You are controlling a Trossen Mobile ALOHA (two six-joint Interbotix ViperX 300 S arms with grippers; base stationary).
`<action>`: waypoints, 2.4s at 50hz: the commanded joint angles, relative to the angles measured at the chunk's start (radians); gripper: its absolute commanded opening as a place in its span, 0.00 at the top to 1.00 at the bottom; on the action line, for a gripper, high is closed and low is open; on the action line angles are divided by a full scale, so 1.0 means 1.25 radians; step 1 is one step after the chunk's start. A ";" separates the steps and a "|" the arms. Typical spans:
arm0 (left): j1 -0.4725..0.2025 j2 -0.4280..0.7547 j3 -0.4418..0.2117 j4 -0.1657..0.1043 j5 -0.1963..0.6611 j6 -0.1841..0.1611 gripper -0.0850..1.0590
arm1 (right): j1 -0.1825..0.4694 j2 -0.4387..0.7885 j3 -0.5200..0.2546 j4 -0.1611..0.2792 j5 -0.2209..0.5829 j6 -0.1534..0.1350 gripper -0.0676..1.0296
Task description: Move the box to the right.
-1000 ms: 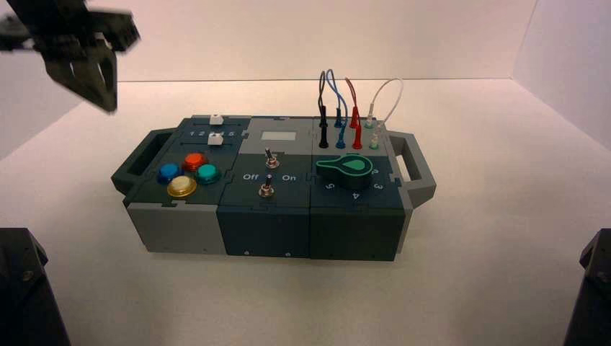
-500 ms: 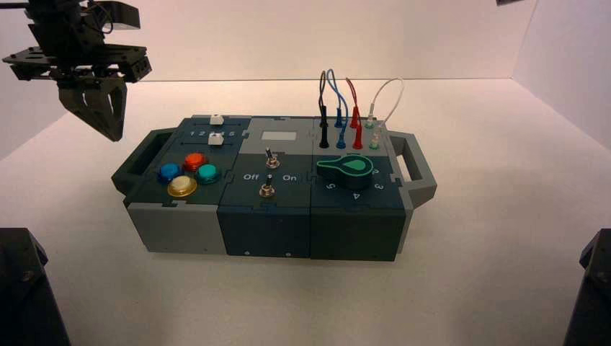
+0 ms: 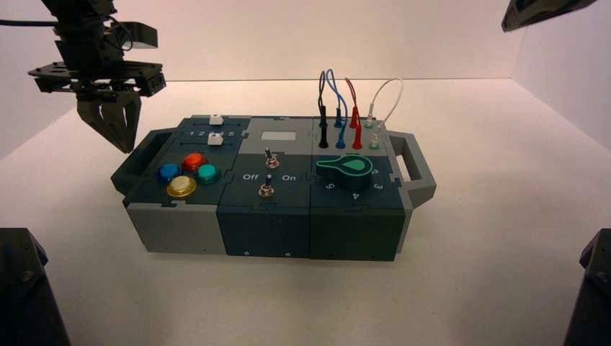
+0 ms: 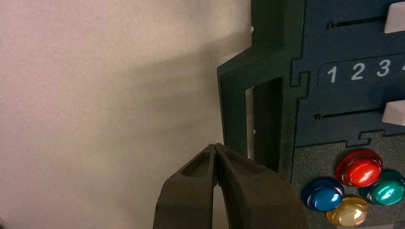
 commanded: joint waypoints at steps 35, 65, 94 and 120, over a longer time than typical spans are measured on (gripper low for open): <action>-0.124 0.043 -0.059 -0.006 -0.002 0.000 0.95 | 0.004 0.002 -0.034 0.054 0.133 -0.001 0.96; -0.290 0.096 -0.129 -0.048 0.013 -0.002 0.95 | 0.004 0.002 -0.034 0.060 0.171 -0.002 0.96; -0.399 0.128 -0.187 -0.063 0.049 -0.002 0.95 | 0.004 0.002 -0.045 0.070 0.193 -0.002 0.96; -0.477 0.136 -0.227 -0.079 0.067 0.000 0.95 | 0.004 0.002 -0.045 0.076 0.211 -0.001 0.96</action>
